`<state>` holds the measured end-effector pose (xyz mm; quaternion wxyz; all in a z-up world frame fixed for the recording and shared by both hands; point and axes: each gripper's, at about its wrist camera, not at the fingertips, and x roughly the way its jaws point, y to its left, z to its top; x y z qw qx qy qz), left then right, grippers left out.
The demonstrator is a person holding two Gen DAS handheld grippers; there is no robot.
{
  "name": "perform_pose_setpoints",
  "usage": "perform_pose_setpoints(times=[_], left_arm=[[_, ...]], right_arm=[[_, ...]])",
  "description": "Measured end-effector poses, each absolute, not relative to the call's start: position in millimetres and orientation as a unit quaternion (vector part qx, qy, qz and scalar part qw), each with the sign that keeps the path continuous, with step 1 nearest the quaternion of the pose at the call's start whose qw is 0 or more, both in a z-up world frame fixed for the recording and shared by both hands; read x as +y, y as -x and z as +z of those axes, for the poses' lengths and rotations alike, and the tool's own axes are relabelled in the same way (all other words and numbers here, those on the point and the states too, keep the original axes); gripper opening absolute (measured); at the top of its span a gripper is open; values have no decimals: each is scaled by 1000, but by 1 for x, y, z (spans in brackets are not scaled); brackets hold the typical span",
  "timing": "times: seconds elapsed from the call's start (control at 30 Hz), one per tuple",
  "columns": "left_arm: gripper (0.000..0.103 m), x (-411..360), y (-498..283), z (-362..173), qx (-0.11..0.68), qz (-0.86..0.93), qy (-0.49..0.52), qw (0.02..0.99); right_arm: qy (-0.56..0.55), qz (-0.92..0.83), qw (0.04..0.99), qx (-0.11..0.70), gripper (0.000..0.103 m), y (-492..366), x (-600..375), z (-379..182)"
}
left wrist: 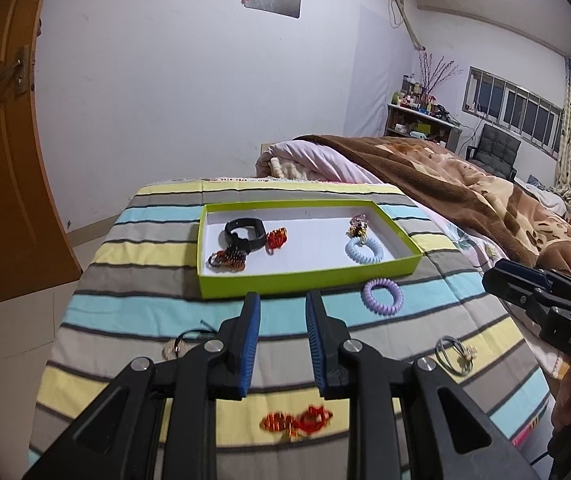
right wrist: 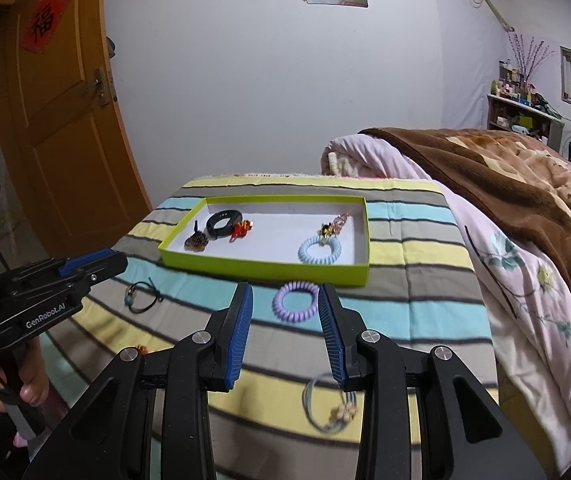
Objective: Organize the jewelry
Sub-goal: 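Withdraw both tools from the tray toward the remaining jewelry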
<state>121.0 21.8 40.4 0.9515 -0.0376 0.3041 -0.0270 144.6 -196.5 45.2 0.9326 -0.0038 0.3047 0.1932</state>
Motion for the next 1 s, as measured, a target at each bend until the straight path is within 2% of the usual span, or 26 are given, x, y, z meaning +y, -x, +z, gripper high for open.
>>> perform_pose_setpoints(times=[0.47,1.0], left_arm=[[24,24,-63,37,292,-25,37,955],[24,32,-53,29,298,-25,49,953]], right_arm=[[5,198,934,298,35,-92,-202,42],[-5,196,931,307,35,-84,-211,34]])
